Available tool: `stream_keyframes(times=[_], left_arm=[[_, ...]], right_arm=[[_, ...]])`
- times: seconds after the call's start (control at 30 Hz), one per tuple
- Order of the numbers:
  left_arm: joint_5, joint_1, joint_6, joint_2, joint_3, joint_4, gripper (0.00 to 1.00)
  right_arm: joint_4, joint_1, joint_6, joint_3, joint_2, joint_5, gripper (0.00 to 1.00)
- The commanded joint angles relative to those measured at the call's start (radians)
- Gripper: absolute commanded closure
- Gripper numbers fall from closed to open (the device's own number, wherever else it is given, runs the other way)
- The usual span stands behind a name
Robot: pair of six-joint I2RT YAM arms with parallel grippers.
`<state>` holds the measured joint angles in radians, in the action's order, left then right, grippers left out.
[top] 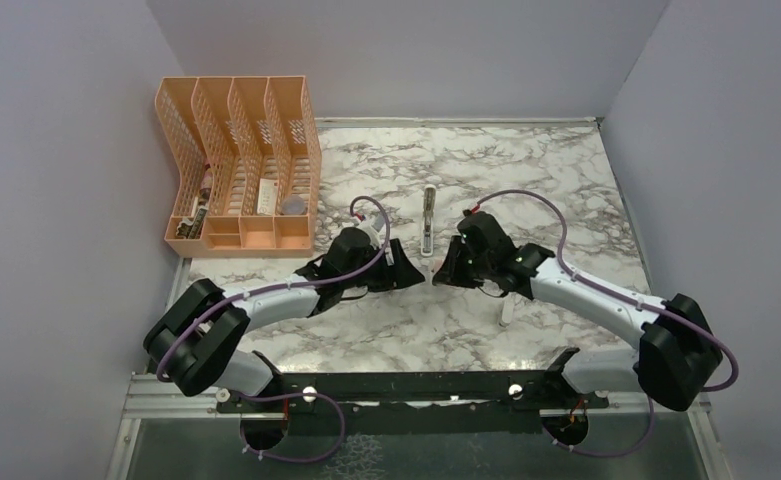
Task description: Load the staples into the stapler
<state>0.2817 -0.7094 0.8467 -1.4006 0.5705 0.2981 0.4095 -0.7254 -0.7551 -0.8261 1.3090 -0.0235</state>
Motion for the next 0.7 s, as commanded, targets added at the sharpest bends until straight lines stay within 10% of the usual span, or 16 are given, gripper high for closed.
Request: stream_keyframes(times=[0.0,0.67], left_arm=[[-0.024,-0.057,0.056,-0.001,-0.026,0.120,0.27],[-0.063,-0.122,0.040,0.001,-0.037,0.161,0.75]], right_arm=[[-0.086,0.000,-0.143,0.060,-0.075,0.093,0.91],[-0.169,0.000,-0.255,0.106,-0.156,0.227,0.91]])
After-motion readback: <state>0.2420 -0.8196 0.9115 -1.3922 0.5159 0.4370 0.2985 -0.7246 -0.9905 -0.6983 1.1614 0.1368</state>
